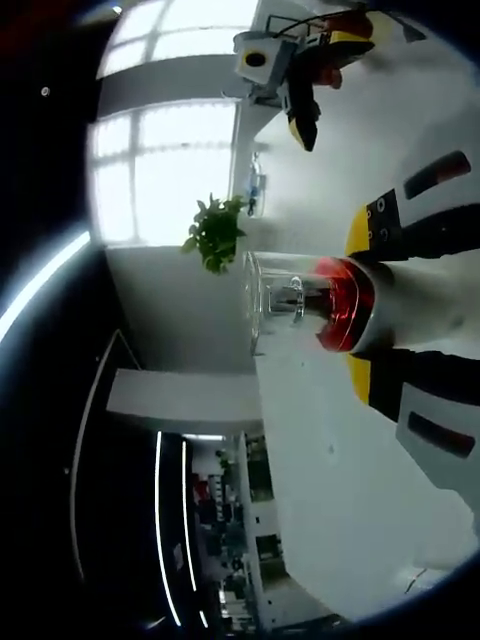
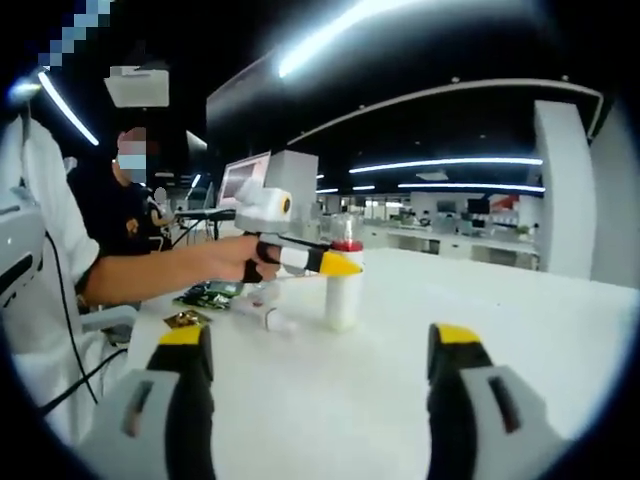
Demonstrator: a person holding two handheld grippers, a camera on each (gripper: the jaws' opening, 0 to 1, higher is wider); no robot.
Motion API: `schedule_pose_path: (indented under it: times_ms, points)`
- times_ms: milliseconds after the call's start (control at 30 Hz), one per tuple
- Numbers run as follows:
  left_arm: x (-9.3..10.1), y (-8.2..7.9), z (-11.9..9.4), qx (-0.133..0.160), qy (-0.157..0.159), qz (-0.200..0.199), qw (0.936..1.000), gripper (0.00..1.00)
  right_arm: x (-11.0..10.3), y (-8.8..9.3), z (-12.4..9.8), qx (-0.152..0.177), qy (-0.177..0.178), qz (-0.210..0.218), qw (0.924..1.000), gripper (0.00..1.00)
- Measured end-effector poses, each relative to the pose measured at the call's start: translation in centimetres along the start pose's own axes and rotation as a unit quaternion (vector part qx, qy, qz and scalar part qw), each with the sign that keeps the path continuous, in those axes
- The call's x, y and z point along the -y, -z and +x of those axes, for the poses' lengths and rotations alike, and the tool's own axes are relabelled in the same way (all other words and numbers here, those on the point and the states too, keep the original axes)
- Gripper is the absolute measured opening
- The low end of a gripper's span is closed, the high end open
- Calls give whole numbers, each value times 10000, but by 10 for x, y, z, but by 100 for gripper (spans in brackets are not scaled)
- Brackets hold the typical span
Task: Arrange the skincare products in the storage area until every visible bottle or jar stands upright without overlapping.
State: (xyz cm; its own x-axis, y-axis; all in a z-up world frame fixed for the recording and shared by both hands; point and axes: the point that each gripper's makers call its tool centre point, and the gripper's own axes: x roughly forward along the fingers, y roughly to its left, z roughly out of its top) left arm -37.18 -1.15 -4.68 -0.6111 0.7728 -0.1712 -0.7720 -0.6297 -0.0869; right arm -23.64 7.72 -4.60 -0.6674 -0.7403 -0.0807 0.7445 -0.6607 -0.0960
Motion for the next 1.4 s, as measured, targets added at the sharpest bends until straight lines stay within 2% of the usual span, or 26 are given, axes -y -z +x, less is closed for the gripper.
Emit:
schedule_pose_path:
  times_ms: [200,567,867,1100,1400]
  points:
    - [-1,0,1,2,-81,28,10000,33,-2,2,-1,9,-10,135,9999,89]
    - [6,-2,9,11,24,2,10000,33,-5,12,-11,28,21,364,9993,91]
    - [16,-2,17,1,87,10,10000,32,-9,1,-17,242,29,378,9990,87]
    - [22,-3,25,15,177,1,9998,32,-8,7,-23,219,57,482,9986,87]
    - [33,-8,42,-1,441,60,9990,32,-4,12,-31,219,139,486,9985,87]
